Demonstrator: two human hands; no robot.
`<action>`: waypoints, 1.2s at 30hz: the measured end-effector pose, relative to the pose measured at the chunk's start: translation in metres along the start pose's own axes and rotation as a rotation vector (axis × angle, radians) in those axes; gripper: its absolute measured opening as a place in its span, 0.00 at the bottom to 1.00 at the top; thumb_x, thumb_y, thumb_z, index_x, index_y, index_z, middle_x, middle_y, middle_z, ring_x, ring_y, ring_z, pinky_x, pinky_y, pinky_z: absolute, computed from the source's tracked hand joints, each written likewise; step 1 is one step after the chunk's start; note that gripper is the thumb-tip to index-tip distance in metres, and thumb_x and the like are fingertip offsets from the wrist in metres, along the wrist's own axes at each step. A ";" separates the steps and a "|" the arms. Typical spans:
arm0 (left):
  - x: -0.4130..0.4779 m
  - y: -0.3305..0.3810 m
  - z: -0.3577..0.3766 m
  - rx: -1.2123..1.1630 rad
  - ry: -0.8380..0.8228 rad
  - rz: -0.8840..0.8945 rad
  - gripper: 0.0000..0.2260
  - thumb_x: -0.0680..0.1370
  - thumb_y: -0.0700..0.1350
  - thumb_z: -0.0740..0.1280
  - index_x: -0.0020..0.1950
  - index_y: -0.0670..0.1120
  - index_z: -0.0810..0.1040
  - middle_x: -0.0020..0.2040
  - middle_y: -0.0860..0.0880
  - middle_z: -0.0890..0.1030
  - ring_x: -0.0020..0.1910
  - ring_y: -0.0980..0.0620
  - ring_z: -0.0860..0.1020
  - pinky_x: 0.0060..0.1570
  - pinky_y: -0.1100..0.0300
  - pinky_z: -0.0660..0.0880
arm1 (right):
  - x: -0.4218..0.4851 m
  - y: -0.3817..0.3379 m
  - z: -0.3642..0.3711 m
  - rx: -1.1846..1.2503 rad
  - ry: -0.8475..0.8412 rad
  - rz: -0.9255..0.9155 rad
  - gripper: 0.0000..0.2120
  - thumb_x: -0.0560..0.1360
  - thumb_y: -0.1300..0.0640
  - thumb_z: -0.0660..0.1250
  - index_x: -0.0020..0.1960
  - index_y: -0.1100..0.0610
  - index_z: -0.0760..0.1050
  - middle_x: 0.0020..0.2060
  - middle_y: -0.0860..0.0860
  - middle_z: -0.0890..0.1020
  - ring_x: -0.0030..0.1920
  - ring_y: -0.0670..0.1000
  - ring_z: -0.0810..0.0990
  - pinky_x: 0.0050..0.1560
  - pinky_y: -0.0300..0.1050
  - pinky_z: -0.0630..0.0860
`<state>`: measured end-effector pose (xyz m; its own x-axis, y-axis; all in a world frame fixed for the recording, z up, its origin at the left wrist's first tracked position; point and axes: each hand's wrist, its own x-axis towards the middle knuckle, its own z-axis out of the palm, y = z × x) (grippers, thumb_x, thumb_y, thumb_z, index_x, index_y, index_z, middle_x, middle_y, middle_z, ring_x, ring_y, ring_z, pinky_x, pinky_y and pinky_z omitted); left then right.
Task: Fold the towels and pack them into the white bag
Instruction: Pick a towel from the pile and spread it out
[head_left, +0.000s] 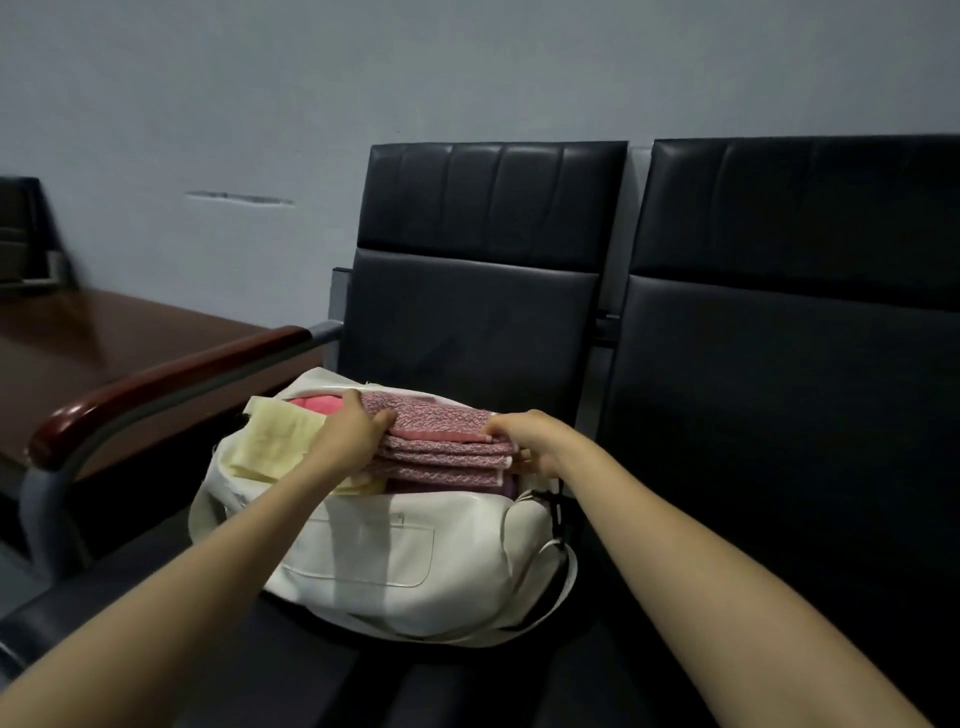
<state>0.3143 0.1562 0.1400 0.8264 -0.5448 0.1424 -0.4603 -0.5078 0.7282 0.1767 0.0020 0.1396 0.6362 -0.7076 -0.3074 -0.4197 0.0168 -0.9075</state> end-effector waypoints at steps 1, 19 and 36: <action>0.002 -0.004 0.002 0.004 0.016 -0.001 0.23 0.80 0.51 0.63 0.69 0.39 0.64 0.63 0.36 0.76 0.61 0.37 0.74 0.56 0.49 0.69 | 0.001 -0.001 0.000 -0.049 0.016 -0.015 0.07 0.74 0.55 0.67 0.40 0.57 0.74 0.35 0.53 0.74 0.31 0.50 0.73 0.33 0.41 0.73; 0.008 -0.021 0.009 -0.057 0.013 0.040 0.24 0.79 0.51 0.65 0.70 0.41 0.63 0.63 0.37 0.76 0.61 0.37 0.74 0.61 0.45 0.70 | 0.018 0.015 -0.022 -0.760 0.191 -0.222 0.10 0.71 0.57 0.66 0.45 0.63 0.83 0.42 0.56 0.84 0.42 0.55 0.82 0.41 0.45 0.77; 0.028 0.018 0.059 -0.680 0.153 -0.353 0.31 0.74 0.46 0.71 0.70 0.39 0.60 0.65 0.37 0.72 0.60 0.36 0.75 0.61 0.47 0.73 | 0.000 0.002 -0.021 -0.187 0.528 -0.596 0.07 0.74 0.58 0.68 0.40 0.58 0.82 0.41 0.50 0.79 0.42 0.46 0.76 0.43 0.37 0.68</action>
<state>0.3104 0.0924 0.1175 0.9452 -0.3041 -0.1190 0.0971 -0.0862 0.9915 0.1622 -0.0125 0.1435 0.4175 -0.8006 0.4299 -0.2377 -0.5528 -0.7987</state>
